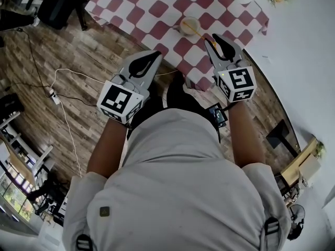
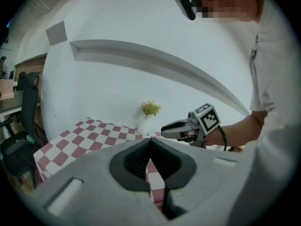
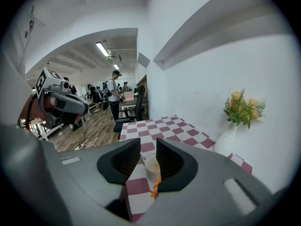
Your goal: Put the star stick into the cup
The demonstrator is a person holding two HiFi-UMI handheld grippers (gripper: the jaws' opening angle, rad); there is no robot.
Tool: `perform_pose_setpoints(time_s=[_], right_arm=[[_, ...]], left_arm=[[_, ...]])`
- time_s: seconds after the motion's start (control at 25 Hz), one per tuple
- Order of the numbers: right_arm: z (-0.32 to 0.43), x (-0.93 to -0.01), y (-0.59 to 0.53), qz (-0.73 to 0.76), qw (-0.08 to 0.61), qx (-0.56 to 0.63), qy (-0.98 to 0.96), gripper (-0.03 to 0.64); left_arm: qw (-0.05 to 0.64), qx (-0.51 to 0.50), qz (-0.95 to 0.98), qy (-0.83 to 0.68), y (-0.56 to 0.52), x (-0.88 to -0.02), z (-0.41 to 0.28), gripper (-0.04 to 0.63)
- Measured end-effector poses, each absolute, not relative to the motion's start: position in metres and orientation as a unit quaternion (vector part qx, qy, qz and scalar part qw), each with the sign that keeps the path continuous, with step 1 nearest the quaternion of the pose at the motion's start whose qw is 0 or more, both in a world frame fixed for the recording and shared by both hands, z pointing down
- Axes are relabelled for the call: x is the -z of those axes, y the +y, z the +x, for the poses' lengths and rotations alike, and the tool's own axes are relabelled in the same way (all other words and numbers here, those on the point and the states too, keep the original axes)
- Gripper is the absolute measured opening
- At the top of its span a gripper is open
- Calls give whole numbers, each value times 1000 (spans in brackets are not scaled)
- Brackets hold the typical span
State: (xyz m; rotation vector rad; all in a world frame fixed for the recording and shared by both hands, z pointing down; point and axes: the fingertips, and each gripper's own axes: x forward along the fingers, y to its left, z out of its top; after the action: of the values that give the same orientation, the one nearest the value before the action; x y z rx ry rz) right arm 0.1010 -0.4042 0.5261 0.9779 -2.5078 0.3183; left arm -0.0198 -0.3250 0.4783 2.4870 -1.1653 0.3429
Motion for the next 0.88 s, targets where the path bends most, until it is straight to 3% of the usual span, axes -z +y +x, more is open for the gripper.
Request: perform_pose_setpoints(time_s=[0.88], right_arm=[[72,-434,-288,434,145,-65,-887,97]], left_arm=[[105,-94,921,-362,-234,-409,-59,5]])
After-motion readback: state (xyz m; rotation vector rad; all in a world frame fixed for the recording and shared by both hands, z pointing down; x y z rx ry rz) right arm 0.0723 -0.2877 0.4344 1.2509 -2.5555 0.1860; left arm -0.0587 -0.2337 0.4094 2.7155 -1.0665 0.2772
